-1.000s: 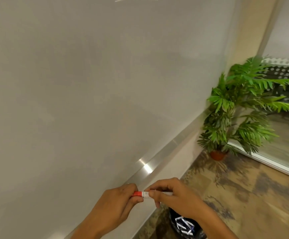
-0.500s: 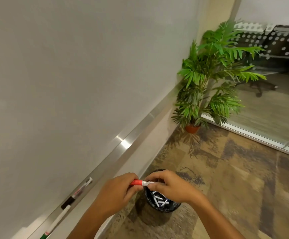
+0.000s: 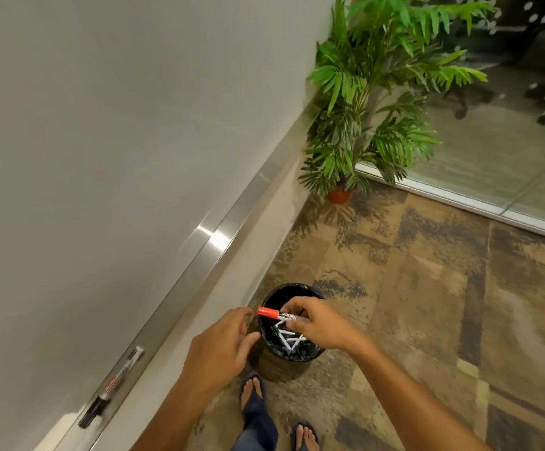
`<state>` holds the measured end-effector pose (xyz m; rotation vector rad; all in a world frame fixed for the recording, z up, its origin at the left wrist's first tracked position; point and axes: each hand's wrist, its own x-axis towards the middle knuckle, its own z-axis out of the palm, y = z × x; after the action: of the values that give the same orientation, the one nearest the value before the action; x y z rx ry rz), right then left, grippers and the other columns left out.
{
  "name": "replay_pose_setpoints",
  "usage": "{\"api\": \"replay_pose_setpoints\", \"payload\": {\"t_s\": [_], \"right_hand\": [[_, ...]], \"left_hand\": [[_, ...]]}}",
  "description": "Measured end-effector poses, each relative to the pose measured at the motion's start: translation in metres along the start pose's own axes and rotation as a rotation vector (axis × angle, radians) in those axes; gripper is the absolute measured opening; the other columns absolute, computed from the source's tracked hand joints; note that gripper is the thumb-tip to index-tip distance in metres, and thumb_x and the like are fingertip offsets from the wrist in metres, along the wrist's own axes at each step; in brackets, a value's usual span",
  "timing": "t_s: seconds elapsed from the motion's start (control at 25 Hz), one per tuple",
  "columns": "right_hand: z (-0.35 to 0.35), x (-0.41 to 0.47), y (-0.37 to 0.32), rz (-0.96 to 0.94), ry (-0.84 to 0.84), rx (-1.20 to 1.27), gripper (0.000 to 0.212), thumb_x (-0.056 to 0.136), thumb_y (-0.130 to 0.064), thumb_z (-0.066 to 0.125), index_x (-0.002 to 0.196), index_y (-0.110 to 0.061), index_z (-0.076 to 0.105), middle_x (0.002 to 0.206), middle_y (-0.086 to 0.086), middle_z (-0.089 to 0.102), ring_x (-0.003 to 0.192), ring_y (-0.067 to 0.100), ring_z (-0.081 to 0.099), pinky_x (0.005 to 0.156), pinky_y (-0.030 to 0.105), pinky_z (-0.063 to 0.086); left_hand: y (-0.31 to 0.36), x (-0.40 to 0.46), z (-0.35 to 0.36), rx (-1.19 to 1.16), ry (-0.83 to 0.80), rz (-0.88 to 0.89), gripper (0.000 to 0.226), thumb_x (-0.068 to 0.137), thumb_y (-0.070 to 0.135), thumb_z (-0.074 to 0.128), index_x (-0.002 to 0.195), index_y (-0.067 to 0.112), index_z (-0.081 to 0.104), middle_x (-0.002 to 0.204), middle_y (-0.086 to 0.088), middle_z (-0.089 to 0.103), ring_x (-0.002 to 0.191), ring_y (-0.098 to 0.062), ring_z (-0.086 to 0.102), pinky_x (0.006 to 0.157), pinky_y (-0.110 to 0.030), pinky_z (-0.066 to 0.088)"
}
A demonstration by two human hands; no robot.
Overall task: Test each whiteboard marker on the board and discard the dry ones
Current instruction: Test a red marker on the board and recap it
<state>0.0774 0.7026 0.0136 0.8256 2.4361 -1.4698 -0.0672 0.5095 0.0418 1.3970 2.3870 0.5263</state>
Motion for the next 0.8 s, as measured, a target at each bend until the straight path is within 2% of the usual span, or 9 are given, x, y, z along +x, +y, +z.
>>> {"api": "replay_pose_setpoints", "payload": {"t_s": [0.2,0.28,0.4,0.52,0.68,0.8], "right_hand": [[0.008,0.039,0.033,0.174,0.075,0.045,0.018,0.097,-0.024,0.064,0.115,-0.027,0.063,0.099,-0.006,0.062,0.076,0.008,0.061,0.061,0.021,0.045],[0.01,0.054,0.046,0.234,0.115,0.075,0.019,0.097,-0.023,0.065,0.116,-0.025,0.063,0.103,-0.008,0.06,0.078,0.005,0.06,0.064,0.019,0.043],[0.011,0.075,0.068,0.307,0.159,0.097,0.021,0.095,-0.026,0.068,0.115,-0.024,0.062,0.1,-0.011,0.059,0.083,0.016,0.061,0.07,0.029,0.046],[0.012,0.089,0.086,0.338,0.173,0.12,0.018,0.094,-0.027,0.069,0.11,-0.027,0.061,0.1,-0.007,0.061,0.083,0.016,0.06,0.075,0.038,0.051],[0.019,0.106,0.108,0.361,0.176,0.102,0.021,0.094,-0.028,0.069,0.113,-0.026,0.061,0.102,-0.008,0.06,0.086,0.012,0.06,0.078,0.033,0.051],[0.024,0.12,0.123,0.371,0.156,0.075,0.023,0.094,-0.028,0.069,0.115,-0.025,0.06,0.102,-0.008,0.061,0.088,0.011,0.06,0.081,0.035,0.052]], "left_hand": [[-0.031,0.031,0.015,-0.006,-0.097,0.064,0.027,0.096,0.053,0.045,0.118,0.04,0.054,0.096,0.023,0.052,0.085,0.002,0.054,0.068,-0.016,0.048],[-0.04,0.049,0.023,-0.012,-0.132,0.104,0.03,0.096,0.055,0.041,0.117,0.04,0.055,0.095,0.023,0.053,0.083,0.002,0.054,0.067,-0.017,0.048],[-0.046,0.078,0.038,-0.022,-0.141,0.149,0.031,0.096,0.053,0.04,0.116,0.036,0.057,0.096,0.021,0.055,0.083,0.001,0.056,0.065,-0.019,0.049],[-0.048,0.099,0.052,-0.044,-0.136,0.181,0.027,0.097,0.049,0.043,0.114,0.034,0.058,0.095,0.02,0.056,0.083,0.0,0.057,0.065,-0.02,0.049],[-0.06,0.118,0.072,-0.052,-0.141,0.203,0.03,0.096,0.048,0.041,0.113,0.033,0.06,0.096,0.02,0.058,0.086,0.001,0.058,0.068,-0.02,0.05],[-0.071,0.13,0.089,-0.028,-0.148,0.191,0.032,0.097,0.048,0.042,0.115,0.03,0.061,0.101,0.017,0.059,0.089,-0.002,0.06,0.071,-0.021,0.05]]}}
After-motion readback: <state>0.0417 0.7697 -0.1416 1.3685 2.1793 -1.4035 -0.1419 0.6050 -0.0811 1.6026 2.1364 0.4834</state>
